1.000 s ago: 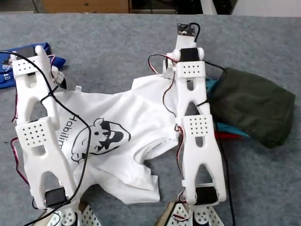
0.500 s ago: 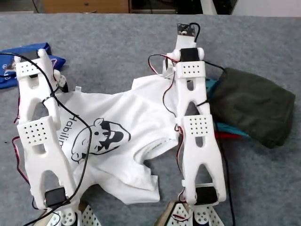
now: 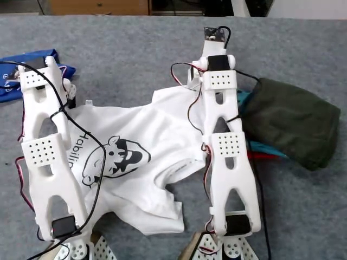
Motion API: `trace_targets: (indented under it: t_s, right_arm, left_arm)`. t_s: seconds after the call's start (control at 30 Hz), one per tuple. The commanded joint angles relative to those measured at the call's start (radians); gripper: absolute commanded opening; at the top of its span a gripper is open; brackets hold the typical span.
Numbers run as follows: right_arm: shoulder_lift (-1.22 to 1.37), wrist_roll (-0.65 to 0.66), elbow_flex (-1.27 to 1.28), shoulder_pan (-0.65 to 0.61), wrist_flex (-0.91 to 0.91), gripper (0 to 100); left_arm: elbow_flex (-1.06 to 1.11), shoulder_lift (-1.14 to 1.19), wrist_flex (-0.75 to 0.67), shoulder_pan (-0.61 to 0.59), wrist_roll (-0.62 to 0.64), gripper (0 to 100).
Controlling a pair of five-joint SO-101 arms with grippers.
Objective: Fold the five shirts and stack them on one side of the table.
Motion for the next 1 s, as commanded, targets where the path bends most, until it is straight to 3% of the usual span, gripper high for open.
trace_targets:
  t_s: [0.0, 0.27, 0.37, 0.6, 0.97]
  right_arm:
    - [-0.013, -0.005, -0.039, 0.008, -0.008, 3.0]
    - [-0.018, 0.034, -0.044, -0.019, -0.009, 2.9]
    - [-0.050, 0.083, -0.047, -0.050, -0.005, 2.4]
    - [-0.331, 0.201, -0.045, -0.067, 0.118, 2.3]
    - [-0.967, 0.239, -0.044, -0.030, 0.104, 0.2]
  left_arm:
    - [-0.074, -0.005, 0.005, -0.009, 0.003, 3]
    - [-0.175, -0.015, 0.008, -0.003, -0.026, 2]
    - [-0.302, -0.015, 0.078, -0.005, -0.035, 2]
    - [-0.643, -0.113, 0.089, -0.023, -0.210, 2]
    - [-0.491, -0.547, 0.089, 0.002, -0.506, 2]
